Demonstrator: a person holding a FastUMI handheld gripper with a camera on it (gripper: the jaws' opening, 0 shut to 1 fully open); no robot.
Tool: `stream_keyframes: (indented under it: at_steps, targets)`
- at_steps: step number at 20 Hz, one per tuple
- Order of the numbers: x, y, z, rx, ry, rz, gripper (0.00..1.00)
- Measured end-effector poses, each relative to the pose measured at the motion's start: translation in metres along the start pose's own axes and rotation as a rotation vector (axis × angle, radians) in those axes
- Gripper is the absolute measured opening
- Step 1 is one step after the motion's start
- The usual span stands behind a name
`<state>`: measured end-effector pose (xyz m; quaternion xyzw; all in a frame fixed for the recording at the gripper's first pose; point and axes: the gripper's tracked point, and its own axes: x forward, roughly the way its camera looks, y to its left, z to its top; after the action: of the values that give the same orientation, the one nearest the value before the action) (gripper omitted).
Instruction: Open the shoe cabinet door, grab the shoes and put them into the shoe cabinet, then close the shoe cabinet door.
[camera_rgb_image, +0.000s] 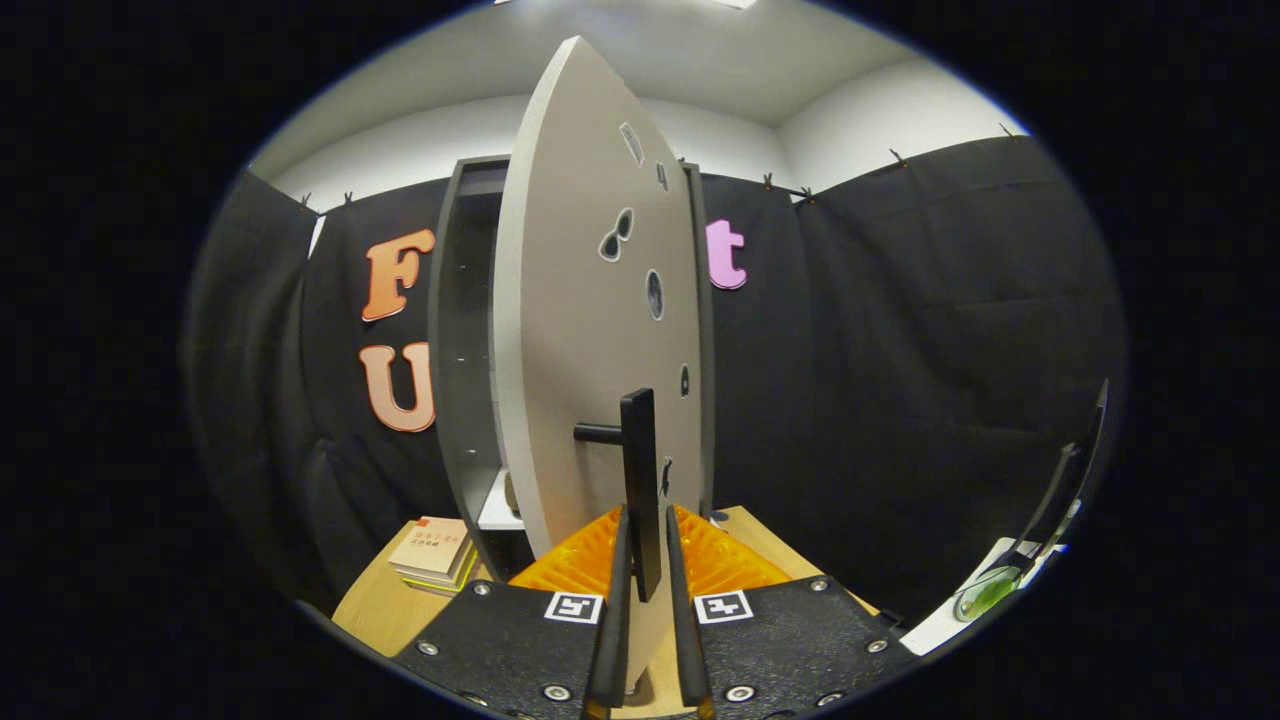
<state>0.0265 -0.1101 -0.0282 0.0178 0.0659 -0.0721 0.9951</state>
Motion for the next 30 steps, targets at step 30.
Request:
stream_keyframes:
  at_steps: [30]
  targets:
    - [0.002, -0.146, 0.004, -0.066, 0.049, -0.151, 0.16]
